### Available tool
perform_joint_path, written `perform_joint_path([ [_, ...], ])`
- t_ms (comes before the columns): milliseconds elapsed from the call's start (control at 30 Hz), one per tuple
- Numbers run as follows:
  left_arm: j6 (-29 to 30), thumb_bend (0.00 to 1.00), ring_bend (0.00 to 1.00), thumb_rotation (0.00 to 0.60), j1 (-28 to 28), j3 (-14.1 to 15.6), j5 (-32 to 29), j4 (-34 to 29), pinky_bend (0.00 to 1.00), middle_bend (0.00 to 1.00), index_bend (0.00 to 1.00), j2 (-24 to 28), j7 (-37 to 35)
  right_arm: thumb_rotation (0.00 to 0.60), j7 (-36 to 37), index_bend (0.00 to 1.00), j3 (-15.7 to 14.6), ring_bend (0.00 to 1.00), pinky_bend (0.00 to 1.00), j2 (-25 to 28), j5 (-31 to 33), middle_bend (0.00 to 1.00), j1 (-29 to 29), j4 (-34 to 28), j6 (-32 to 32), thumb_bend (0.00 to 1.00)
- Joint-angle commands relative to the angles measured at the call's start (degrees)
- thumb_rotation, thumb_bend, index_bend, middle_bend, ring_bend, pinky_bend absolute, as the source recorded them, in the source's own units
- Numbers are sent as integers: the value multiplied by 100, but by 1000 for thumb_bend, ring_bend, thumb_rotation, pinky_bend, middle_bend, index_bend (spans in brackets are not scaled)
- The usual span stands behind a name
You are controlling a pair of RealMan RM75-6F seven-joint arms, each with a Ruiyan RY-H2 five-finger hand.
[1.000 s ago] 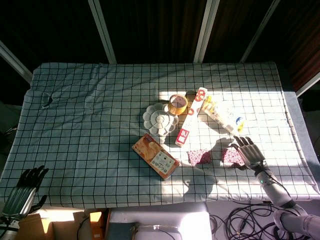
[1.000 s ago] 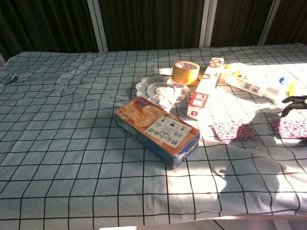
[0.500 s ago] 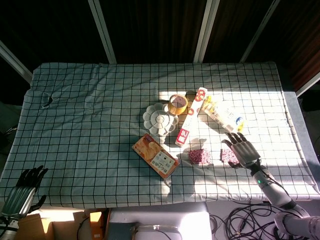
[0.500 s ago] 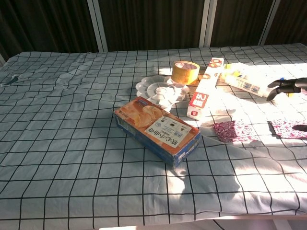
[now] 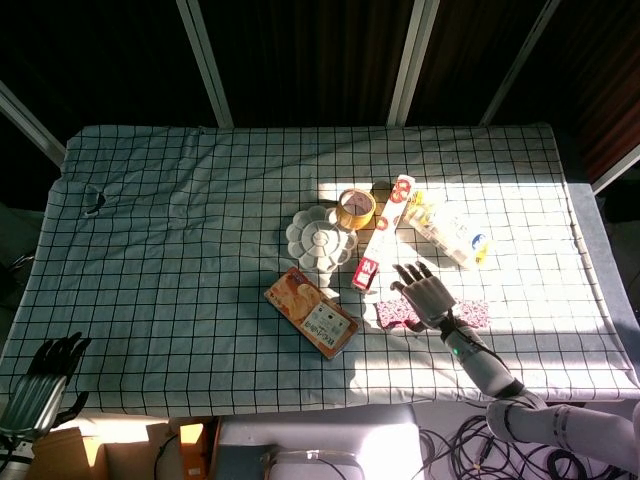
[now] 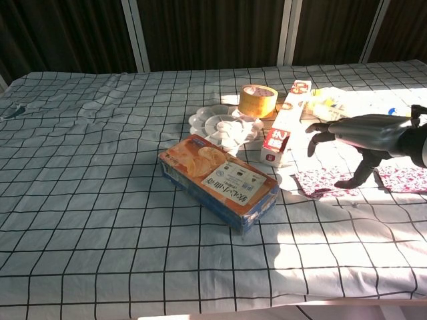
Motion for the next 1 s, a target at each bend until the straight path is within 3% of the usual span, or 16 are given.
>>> perform_joint_path([
  [33, 5, 359, 0, 600, 4, -1, -1, 4, 0, 6, 0, 3, -9, 600, -85, 269, -29, 0, 0, -53, 66, 0, 40, -12, -6, 198],
  [500, 33, 359, 0, 600, 25, -4, 7, 55, 0, 7, 0, 4, -91, 600, -298, 246, -214, 0, 0, -164, 221, 0, 92, 13, 22, 198],
  [867, 24, 358, 0, 600, 30, -10, 0, 54, 0, 7, 0, -1, -79, 600, -232, 349, -232, 0, 0, -260, 245, 0, 98, 171, 98, 199],
  [1000, 23, 357, 0, 600, 31, -9, 2, 49, 0, 7, 0, 2, -79, 600, -222, 345, -246, 0, 0, -267, 208, 0, 77, 191, 169, 199],
])
